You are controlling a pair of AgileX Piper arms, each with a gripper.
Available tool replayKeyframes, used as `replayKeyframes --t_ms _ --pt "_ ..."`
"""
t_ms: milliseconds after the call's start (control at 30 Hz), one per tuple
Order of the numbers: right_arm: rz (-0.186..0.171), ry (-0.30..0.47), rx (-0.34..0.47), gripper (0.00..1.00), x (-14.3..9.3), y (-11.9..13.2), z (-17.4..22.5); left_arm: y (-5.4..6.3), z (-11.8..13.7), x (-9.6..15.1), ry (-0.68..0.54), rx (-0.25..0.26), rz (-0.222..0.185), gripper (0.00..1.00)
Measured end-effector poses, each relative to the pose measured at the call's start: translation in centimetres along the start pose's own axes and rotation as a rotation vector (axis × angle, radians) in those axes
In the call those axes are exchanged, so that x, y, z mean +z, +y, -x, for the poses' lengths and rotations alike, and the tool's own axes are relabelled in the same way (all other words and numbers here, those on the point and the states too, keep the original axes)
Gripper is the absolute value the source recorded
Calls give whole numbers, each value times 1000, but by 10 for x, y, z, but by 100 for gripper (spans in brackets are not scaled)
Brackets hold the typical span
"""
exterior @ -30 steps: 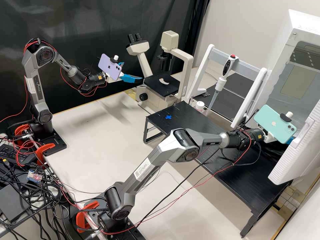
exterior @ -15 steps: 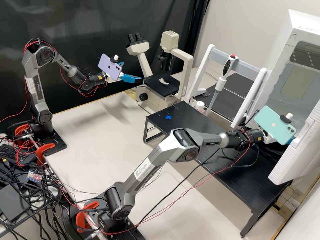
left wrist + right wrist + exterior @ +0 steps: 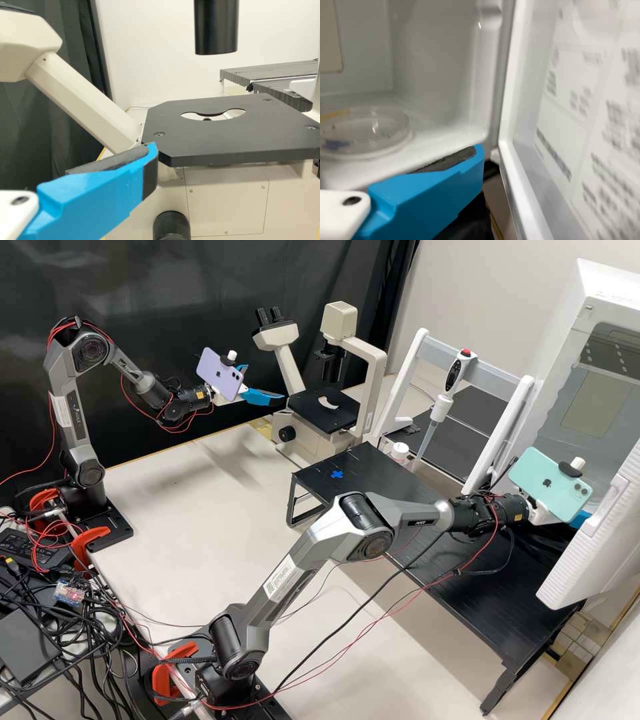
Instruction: Move the petri dish to the microscope
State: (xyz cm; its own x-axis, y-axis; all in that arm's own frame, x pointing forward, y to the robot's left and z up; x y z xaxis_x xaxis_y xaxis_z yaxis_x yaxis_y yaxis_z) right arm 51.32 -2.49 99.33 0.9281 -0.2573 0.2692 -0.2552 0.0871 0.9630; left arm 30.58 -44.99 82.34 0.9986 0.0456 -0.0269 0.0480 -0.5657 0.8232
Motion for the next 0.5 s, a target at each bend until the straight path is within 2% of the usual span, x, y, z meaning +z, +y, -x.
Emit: replayKeyframes --t_ms 100,233,500 --pt "-8 8 2 100 -4 -3 -4 0 0 0 0 0 0 100" --pt "-1 9 -8 100 -6 -7 -10 0 0 0 0 0 0 100" --pt "-21 -17 -22 100 -5 -12 -25 0 0 0 0 0 0 100"
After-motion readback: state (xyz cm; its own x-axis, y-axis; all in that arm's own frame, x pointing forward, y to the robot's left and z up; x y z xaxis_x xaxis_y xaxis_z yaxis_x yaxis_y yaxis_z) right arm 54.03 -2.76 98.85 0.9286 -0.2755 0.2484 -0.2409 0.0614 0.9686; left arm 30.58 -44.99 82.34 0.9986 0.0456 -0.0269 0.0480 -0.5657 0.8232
